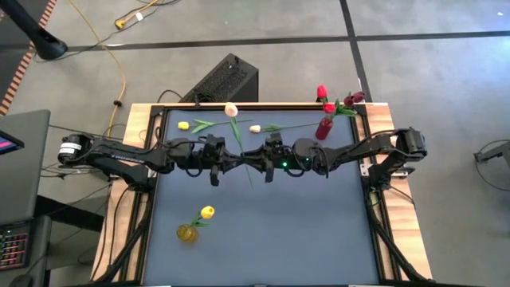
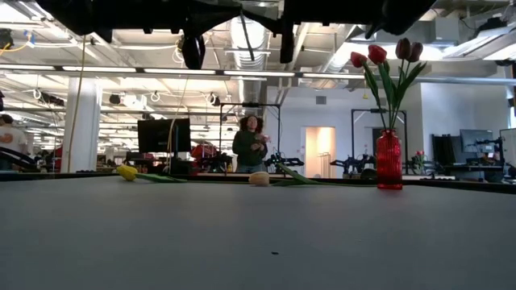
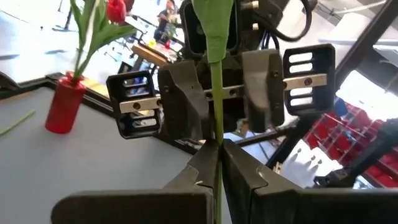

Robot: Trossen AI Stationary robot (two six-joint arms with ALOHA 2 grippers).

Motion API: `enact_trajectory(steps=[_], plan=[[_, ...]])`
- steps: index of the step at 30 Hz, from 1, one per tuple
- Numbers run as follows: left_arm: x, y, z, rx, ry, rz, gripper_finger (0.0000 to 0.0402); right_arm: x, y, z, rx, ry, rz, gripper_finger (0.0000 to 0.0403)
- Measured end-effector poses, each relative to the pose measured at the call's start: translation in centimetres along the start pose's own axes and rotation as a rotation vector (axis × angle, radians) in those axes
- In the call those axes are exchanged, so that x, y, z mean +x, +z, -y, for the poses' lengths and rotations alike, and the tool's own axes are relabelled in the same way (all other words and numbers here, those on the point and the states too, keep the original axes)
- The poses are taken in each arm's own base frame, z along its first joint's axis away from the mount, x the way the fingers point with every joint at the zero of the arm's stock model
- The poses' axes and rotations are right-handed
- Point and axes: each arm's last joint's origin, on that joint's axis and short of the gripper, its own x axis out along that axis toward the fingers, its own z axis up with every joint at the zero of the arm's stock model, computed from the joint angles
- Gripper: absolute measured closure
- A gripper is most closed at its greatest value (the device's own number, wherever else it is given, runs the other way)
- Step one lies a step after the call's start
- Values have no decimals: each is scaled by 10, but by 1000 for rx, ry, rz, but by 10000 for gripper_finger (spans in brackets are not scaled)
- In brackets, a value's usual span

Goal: Sort flowers into vase by color
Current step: Put the bottom white flower into the yellow vase

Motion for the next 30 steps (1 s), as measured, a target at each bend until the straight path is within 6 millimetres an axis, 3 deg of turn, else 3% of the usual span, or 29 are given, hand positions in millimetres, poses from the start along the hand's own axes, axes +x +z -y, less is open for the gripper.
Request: enact_trajectory(steps=[6,9,21,30], plan=[[-4,4,3,19,-63,-22,401,0,-1,4,-2,38,-72,173],[-12,13,4,54,-66,-18,401,0,-1,5,-1,79,-103,146],[-90,44,19,80,22,-91,401,0,-1,4,19,134,-146,138],[-147,41,41,-44,-213,-246,401,0,-2,4,19,132,-148,138]])
